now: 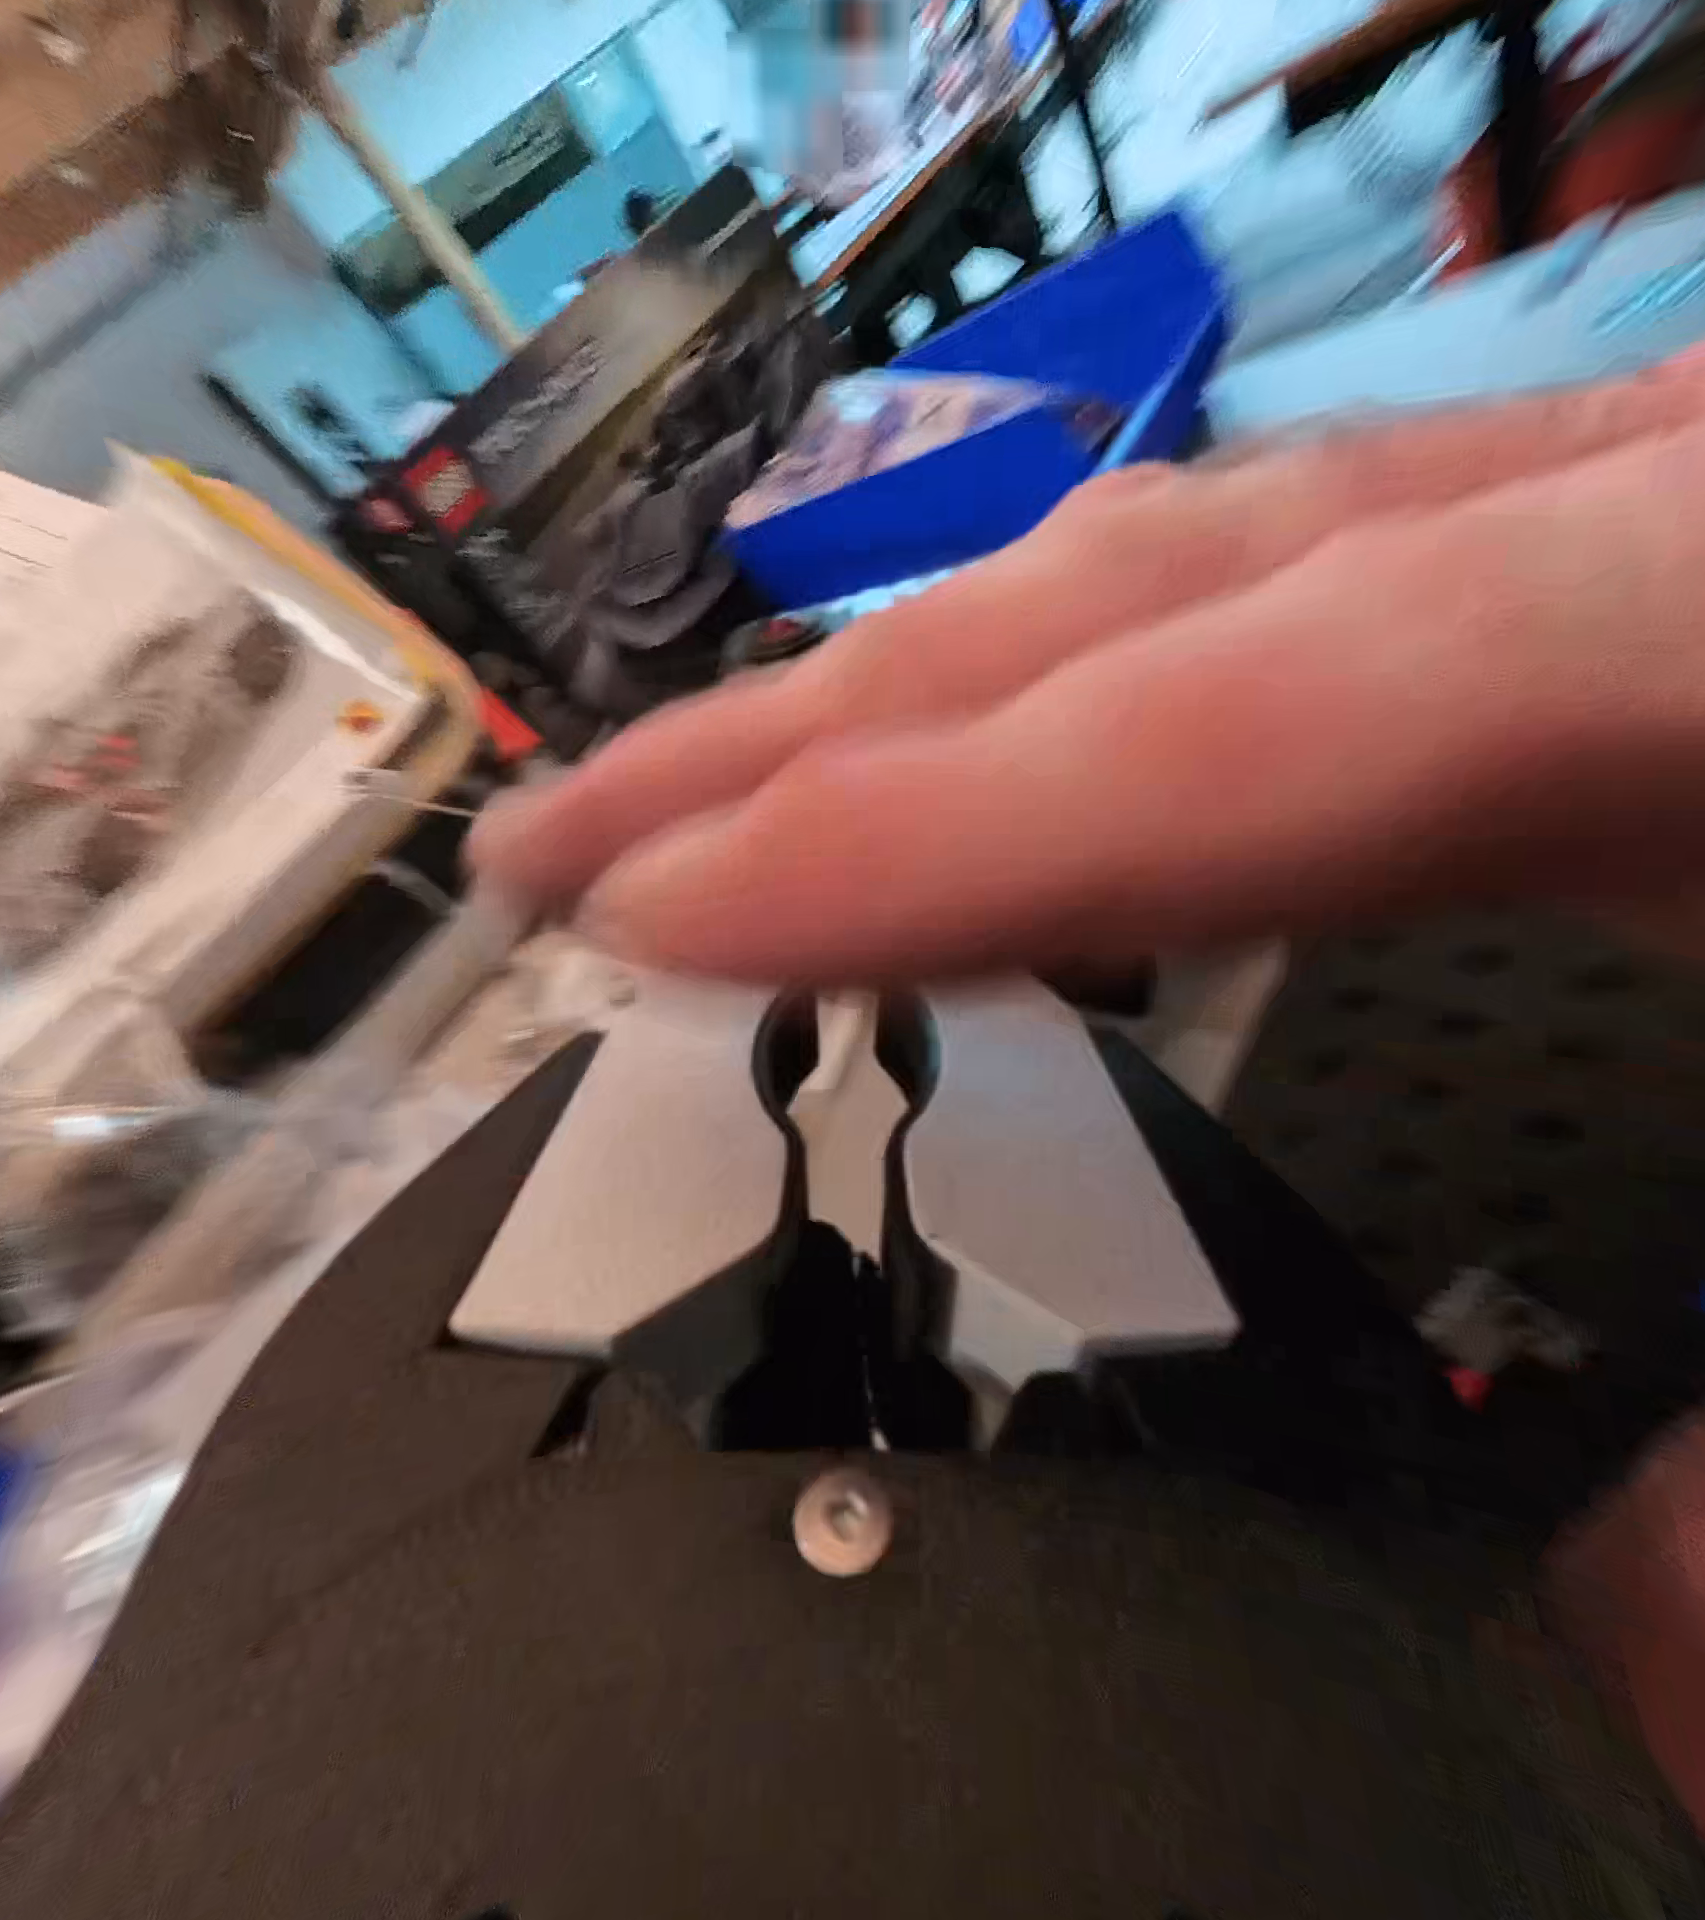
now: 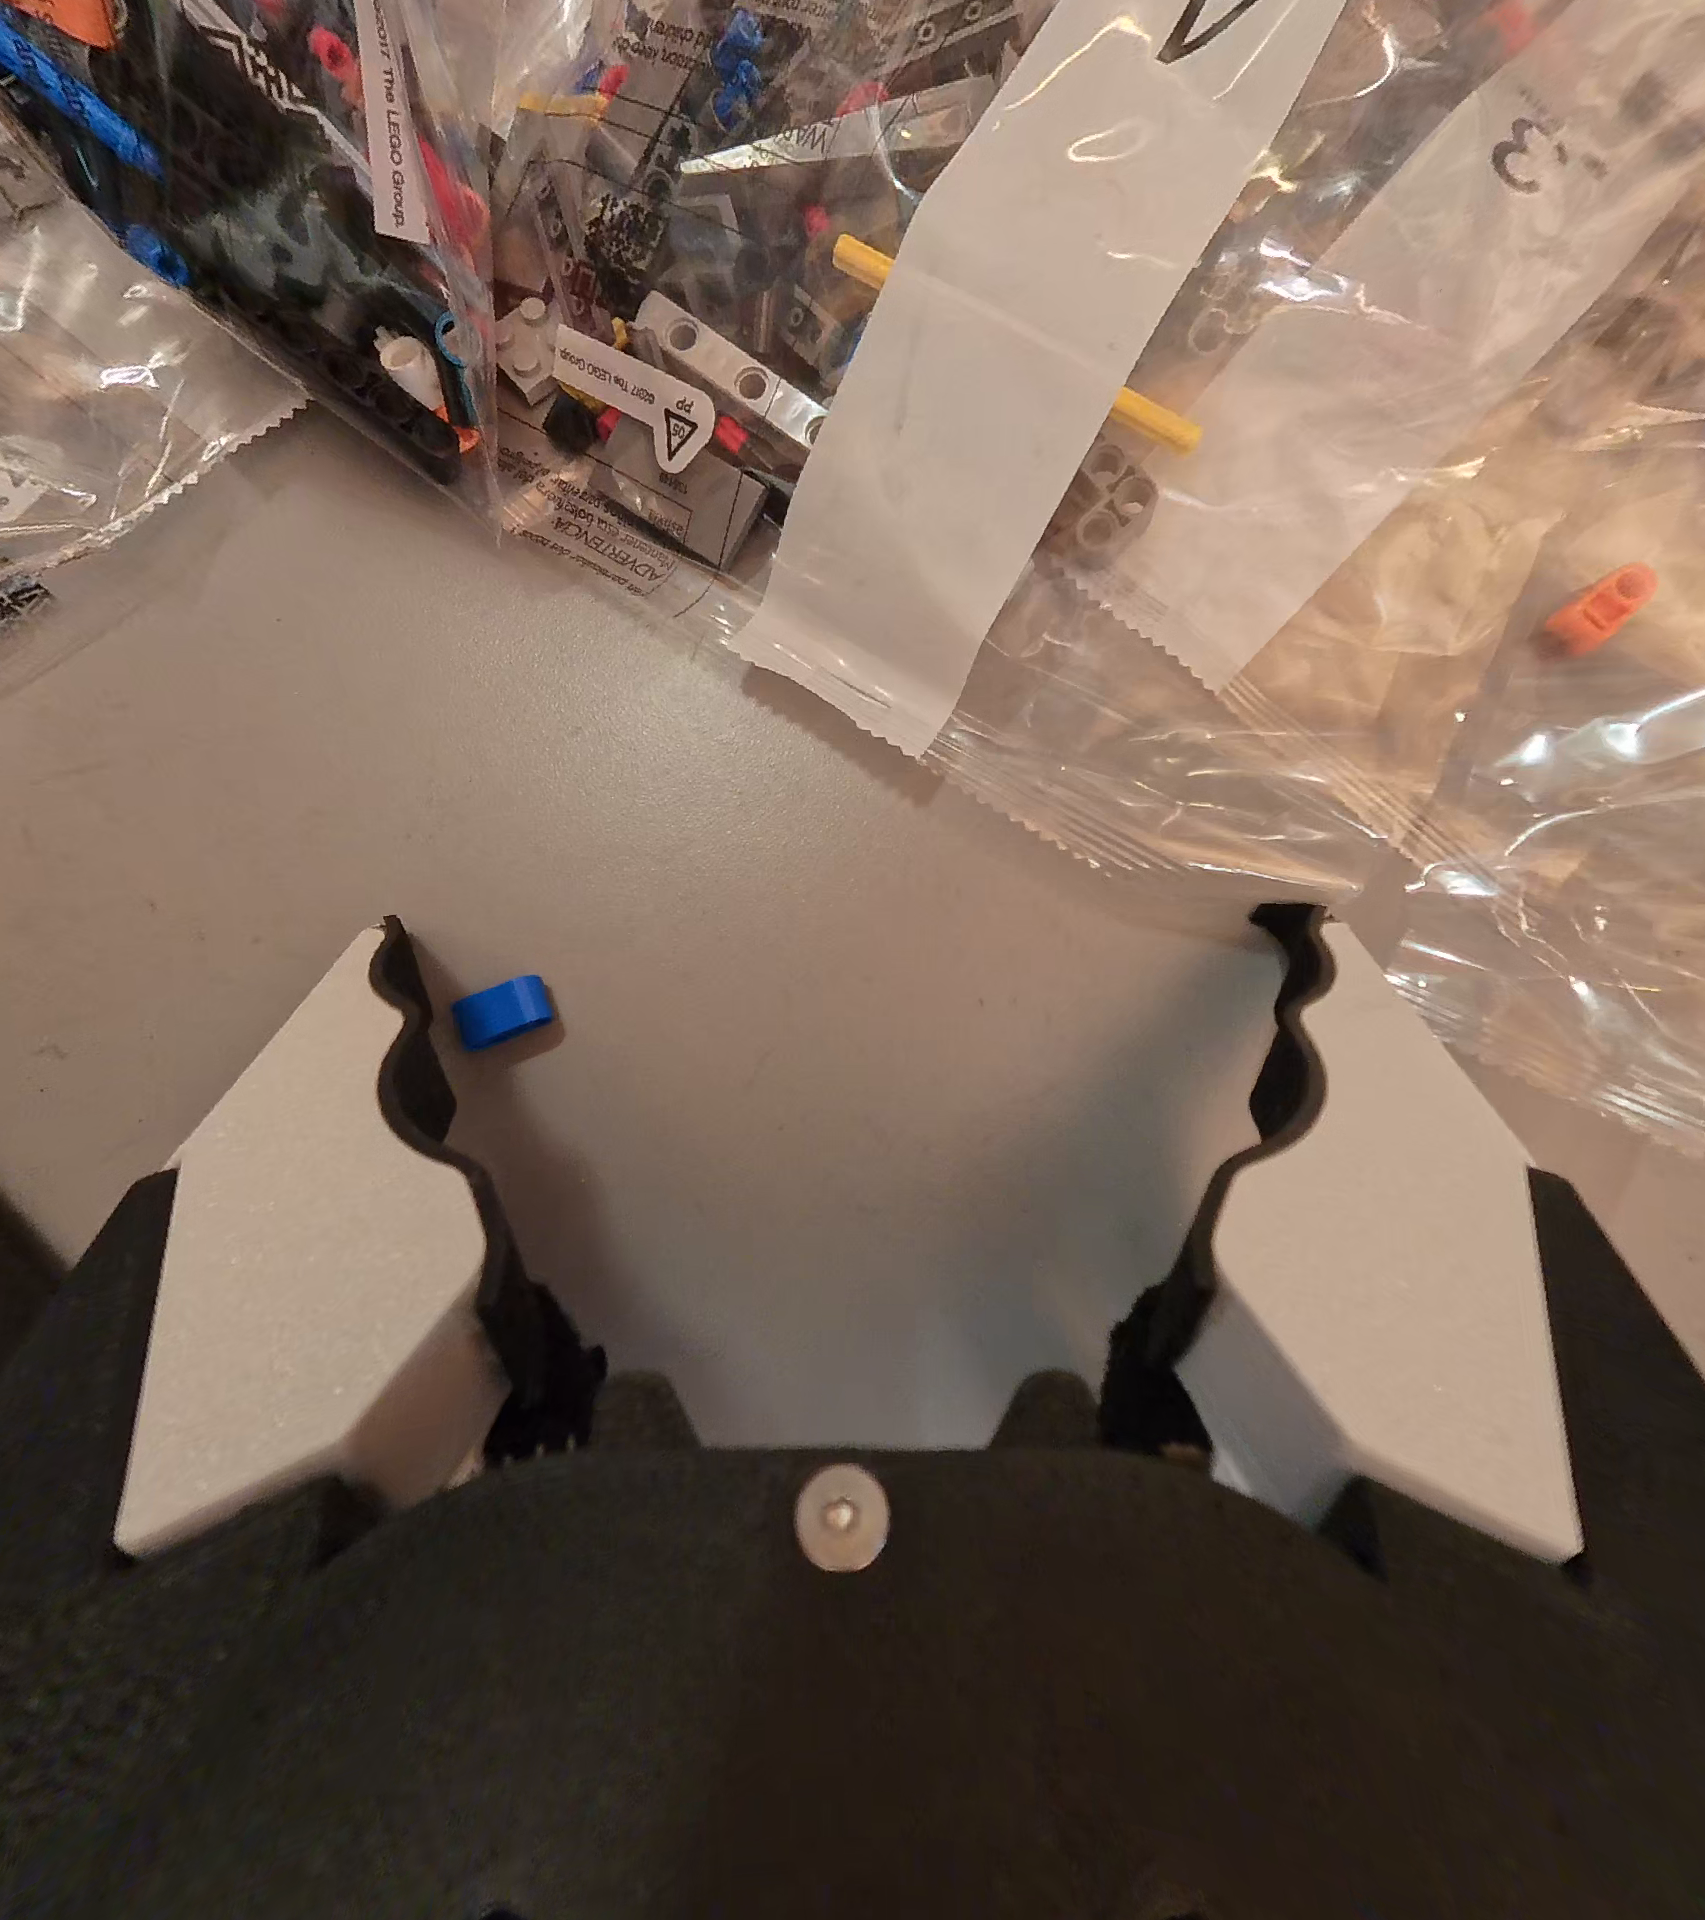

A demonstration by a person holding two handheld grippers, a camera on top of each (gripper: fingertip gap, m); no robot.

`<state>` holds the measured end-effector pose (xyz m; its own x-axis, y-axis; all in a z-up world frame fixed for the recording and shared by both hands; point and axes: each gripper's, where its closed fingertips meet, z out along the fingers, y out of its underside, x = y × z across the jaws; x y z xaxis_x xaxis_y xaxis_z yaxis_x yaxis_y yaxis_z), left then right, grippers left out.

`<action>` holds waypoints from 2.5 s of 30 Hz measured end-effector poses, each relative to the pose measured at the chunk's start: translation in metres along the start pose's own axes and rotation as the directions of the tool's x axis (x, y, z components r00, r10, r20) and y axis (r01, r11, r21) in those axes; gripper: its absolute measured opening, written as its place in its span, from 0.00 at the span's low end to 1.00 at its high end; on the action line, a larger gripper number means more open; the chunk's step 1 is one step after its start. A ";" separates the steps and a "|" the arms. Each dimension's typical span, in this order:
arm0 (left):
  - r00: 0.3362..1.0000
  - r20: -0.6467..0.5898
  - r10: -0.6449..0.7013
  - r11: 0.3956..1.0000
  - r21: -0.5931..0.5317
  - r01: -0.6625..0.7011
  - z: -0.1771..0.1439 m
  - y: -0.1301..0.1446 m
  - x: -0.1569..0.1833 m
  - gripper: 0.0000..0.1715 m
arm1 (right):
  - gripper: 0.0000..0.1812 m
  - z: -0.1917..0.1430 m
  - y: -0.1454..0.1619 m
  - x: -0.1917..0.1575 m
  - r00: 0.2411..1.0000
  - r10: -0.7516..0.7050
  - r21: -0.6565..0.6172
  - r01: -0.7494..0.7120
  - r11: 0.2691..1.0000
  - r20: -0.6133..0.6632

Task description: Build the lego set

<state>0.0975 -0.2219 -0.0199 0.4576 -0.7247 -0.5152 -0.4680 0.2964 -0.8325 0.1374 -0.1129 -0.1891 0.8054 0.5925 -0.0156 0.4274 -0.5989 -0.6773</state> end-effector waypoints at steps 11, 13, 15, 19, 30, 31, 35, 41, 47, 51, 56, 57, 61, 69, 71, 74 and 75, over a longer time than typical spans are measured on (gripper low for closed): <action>0.431 -0.715 -0.550 0.556 0.071 0.828 -0.050 -0.038 0.000 0.52 | 0.85 0.000 0.000 0.000 1.000 0.000 0.000 0.000 1.000 0.000; 0.396 -0.768 -0.504 0.543 0.076 0.837 -0.059 -0.043 0.003 0.56 | 0.85 0.000 0.000 0.000 1.000 0.000 0.000 0.000 1.000 0.000; 0.470 -0.772 -0.427 0.586 0.160 0.794 -0.068 -0.046 0.007 0.58 | 0.85 0.000 0.000 0.000 1.000 0.000 0.000 0.000 1.000 0.000; 0.490 -0.841 -0.230 0.589 0.280 0.758 -0.099 -0.063 0.018 0.62 | 0.85 0.000 0.000 0.000 1.000 0.000 0.000 0.000 1.000 0.000; 0.555 -0.798 -0.236 0.614 0.321 0.722 -0.096 -0.044 0.001 0.04 | 0.85 0.000 0.000 0.000 1.000 0.000 0.000 0.000 1.000 0.000; 0.615 -0.733 -0.291 0.672 0.301 0.677 -0.079 -0.035 -0.001 0.12 | 0.85 0.000 0.000 0.000 1.000 0.000 0.000 0.000 1.000 0.000; 0.761 -0.532 -0.371 0.814 0.209 0.543 -0.028 -0.007 -0.009 0.29 | 0.85 0.000 0.000 0.000 1.000 0.000 0.000 0.000 1.000 0.000; 0.729 -0.527 -0.437 0.872 -0.050 0.487 0.038 0.025 0.020 0.38 | 0.85 0.000 0.000 0.000 1.000 0.000 0.000 0.000 1.000 0.000; 0.695 -0.527 -0.488 0.869 -0.224 0.441 0.072 0.045 0.049 0.41 | 0.85 0.000 0.000 0.000 1.000 0.004 0.000 -0.004 1.000 -0.003; 0.679 -0.533 -0.504 0.861 -0.254 0.440 0.079 0.050 0.059 0.38 | 0.86 0.004 -0.004 -0.002 1.000 0.020 -0.004 -0.020 1.000 -0.015; 0.672 -0.534 -0.513 0.851 -0.213 0.480 0.074 0.046 0.050 0.38 | 0.78 0.001 -0.004 -0.004 1.000 0.005 -0.020 -0.005 1.000 -0.005; 0.683 -0.529 -0.503 0.855 -0.190 0.483 0.072 0.042 0.046 0.38 | 0.74 -0.001 -0.004 -0.007 1.000 -0.013 -0.036 0.013 0.999 0.014; 0.779 -0.441 -0.445 0.884 -0.080 0.460 0.052 0.031 0.019 0.35 | 0.56 -0.023 -0.019 -0.022 0.991 -0.087 0.065 0.081 0.995 0.099; 0.733 -0.507 -0.453 0.841 0.028 0.540 0.011 0.012 0.002 0.43 | 0.17 -0.115 -0.062 -0.109 0.889 -0.457 0.487 0.386 0.784 0.031; 0.716 -0.566 -0.408 0.844 0.066 0.533 0.000 0.000 0.019 0.42 | 0.08 -0.126 -0.060 -0.146 0.821 -0.570 0.543 0.490 0.682 -0.024; 0.633 -0.674 -0.381 0.826 0.060 0.560 -0.023 -0.010 0.045 0.37 | 0.05 -0.134 -0.056 -0.167 0.811 -0.569 0.566 0.536 0.626 -0.138; 0.634 -0.681 -0.368 0.830 0.068 0.554 -0.030 -0.012 0.052 0.31 | 0.06 -0.134 -0.051 -0.173 0.817 -0.570 0.569 0.513 0.643 -0.093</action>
<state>0.1043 -0.2813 -0.0302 -0.0526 -0.9916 0.1180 -0.0835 -0.1134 -0.9900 0.0311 -0.2573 -0.0538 0.4526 0.7749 0.4413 0.4541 0.2256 -0.8619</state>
